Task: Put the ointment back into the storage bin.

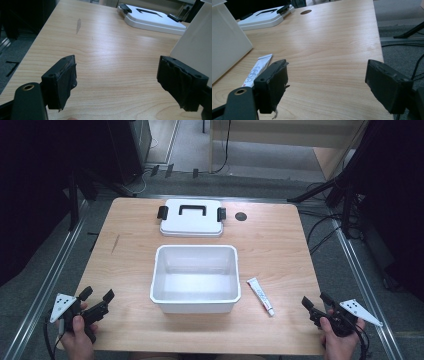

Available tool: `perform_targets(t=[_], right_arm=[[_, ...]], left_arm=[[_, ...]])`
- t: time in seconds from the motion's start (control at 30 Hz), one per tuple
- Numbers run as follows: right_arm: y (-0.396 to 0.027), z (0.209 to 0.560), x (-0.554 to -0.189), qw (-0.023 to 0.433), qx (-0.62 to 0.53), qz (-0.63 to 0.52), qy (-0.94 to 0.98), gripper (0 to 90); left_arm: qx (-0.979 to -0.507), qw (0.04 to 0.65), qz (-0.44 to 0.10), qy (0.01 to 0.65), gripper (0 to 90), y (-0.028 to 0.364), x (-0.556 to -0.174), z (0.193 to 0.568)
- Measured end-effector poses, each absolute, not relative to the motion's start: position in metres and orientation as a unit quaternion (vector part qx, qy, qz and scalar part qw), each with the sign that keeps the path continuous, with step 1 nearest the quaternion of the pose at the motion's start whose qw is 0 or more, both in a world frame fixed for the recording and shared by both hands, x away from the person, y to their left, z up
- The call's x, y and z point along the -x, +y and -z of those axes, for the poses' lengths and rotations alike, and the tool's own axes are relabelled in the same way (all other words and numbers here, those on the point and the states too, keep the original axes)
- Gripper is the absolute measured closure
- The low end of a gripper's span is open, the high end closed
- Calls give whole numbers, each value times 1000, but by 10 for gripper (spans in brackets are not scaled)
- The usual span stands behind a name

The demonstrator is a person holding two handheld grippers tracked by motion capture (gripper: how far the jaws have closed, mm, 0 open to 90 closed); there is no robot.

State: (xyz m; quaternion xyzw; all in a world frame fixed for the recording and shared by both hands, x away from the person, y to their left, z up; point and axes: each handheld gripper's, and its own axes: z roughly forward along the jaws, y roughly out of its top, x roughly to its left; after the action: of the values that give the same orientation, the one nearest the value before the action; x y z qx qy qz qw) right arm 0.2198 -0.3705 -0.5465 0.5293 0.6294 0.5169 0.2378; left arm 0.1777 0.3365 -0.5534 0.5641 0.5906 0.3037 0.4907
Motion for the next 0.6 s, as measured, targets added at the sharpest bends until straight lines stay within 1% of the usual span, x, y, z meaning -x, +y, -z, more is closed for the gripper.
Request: perform_targets(t=[0.2, 0.4, 0.6], right_arm=[[-369, 542, -221, 241, -530, -504, 638, 177], [-361, 517, -225, 249, -522, -460, 674, 178], [-349, 497, -232, 222, -513, -375, 740, 183]], left_arm=[[-567, 489, -304, 590, 168, 337, -177, 553], [-567, 487, -302, 591, 168, 337, -177, 553], [-569, 485, -302, 591, 168, 336, -178, 553]])
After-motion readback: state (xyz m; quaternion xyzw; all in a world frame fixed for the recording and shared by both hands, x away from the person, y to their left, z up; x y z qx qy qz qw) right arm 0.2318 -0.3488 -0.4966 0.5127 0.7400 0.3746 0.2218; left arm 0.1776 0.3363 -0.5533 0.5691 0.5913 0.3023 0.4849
